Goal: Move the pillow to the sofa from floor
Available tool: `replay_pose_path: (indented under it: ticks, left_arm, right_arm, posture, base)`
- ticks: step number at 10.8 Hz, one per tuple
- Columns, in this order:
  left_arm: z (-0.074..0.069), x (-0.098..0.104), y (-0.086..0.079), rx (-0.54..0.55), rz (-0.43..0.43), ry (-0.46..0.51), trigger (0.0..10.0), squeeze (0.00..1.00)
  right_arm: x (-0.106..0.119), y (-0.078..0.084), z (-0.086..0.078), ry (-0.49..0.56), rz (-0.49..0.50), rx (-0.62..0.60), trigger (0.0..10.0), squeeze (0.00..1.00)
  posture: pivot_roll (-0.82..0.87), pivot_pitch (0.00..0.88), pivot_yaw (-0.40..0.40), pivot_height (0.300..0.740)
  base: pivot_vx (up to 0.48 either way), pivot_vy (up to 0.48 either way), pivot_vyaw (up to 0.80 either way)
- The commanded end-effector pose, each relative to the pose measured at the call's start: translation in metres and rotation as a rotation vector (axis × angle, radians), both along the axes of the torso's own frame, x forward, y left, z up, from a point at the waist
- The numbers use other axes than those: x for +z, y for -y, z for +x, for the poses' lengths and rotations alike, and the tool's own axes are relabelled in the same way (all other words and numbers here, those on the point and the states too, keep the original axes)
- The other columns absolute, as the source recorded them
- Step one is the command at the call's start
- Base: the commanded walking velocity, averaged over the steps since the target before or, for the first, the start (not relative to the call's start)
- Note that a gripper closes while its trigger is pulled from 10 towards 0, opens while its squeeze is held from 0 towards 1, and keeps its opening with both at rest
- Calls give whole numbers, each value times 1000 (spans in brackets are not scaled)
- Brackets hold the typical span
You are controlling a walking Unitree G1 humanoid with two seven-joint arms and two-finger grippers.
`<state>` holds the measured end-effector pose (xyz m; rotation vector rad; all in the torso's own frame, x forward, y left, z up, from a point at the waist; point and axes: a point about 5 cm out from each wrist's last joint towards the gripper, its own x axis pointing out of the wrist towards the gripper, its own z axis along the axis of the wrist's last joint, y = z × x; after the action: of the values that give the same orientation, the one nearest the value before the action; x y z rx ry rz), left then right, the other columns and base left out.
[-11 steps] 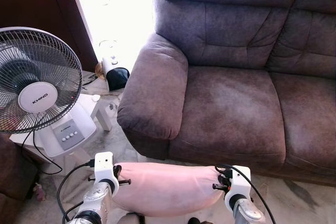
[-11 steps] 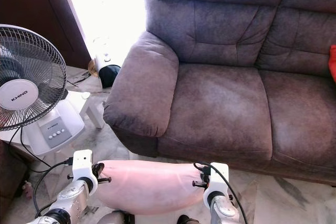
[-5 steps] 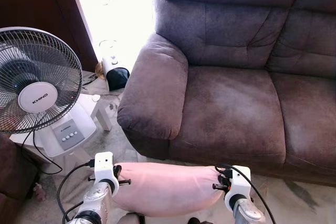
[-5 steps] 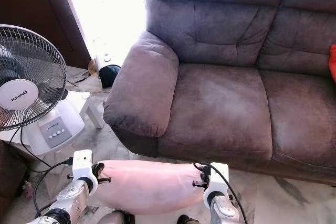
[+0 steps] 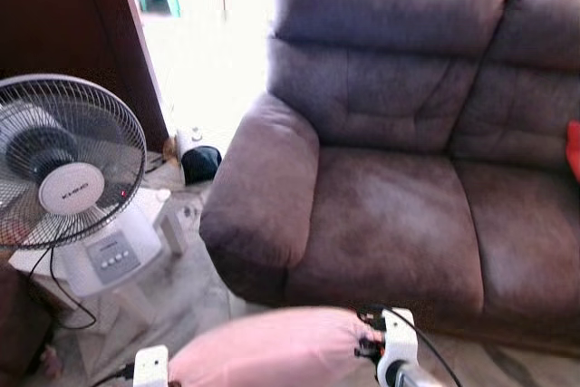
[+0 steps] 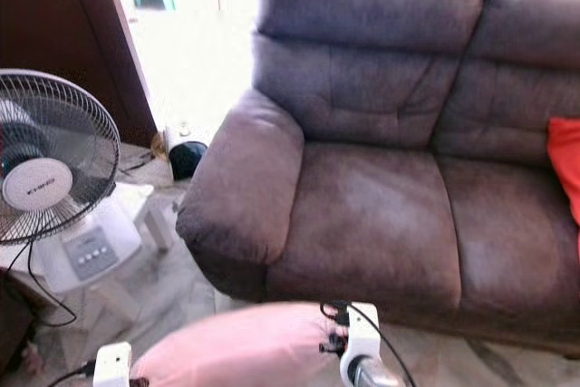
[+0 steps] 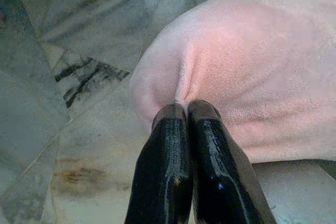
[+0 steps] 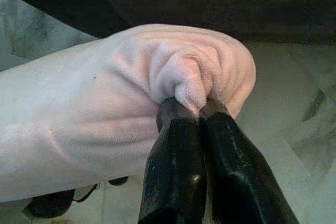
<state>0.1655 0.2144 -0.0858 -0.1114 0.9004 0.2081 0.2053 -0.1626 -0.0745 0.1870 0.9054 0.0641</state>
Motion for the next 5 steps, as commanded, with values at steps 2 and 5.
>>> replay_pose_path:
  ticks: [2, 5]
  left_arm:
    - [-8, 1, -25, 76, 63, -26, 10000, 0]
    - [31, 23, -32, 47, 62, 101, 10000, 0]
  right_arm:
    - [3, 18, 2, 20, -42, -63, 10000, 0]
    - [4, 8, 6, 37, -10, -76, 10000, 0]
  posture:
    - [175, 60, -48, 740]
    - [181, 82, -23, 740]
  base:
    - [0, 0, 0]
    - [0, 0, 0]
